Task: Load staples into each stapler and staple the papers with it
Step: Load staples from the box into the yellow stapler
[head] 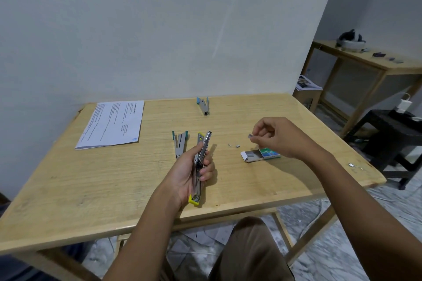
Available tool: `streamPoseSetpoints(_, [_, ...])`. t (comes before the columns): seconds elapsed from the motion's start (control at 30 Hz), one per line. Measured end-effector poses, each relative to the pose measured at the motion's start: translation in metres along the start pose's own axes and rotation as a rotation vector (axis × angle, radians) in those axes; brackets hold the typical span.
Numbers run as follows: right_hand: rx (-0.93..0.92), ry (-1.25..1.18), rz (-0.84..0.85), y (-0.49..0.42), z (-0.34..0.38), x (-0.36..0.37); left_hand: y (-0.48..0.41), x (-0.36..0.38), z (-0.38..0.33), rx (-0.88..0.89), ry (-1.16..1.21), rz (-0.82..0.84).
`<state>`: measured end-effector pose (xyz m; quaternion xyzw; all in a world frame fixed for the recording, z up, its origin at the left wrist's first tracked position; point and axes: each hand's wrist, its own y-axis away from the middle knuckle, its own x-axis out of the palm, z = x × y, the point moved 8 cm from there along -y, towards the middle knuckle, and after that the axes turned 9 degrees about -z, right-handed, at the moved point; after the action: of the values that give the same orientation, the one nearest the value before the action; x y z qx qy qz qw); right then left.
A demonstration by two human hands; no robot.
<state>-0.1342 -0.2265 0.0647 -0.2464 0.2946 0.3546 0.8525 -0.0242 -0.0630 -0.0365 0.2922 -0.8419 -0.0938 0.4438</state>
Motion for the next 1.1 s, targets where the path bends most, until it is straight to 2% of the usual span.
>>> streamPoseSetpoints(0.33, [0.089, -0.428, 0.016, 0.006, 0.005, 0.022, -0.003, 0.001, 0.002, -0.034, 0.028, 0.031])
streamPoseSetpoints(0.5, [0.186, -0.565, 0.055, 0.012, 0.0, 0.042, -0.005, -0.001, 0.002, -0.032, 0.002, 0.018])
streamPoseSetpoints(0.67, [0.188, -0.649, 0.038, 0.013, 0.005, 0.059, -0.003, 0.0, 0.002, -0.028, -0.002, 0.009])
streamPoseSetpoints(0.83, [0.152, -0.531, 0.044, 0.011, 0.018, 0.076, 0.001, 0.003, 0.003, -0.049, 0.004, 0.014])
streamPoseSetpoints(1.0, [-0.02, -0.291, 0.014, 0.005, 0.033, 0.08, 0.002, 0.004, 0.003, -0.061, -0.006, 0.012])
streamPoseSetpoints(1.1, [-0.064, -0.194, -0.005, 0.003, 0.036, 0.083, 0.0, 0.003, 0.003, -0.066, 0.003, 0.014])
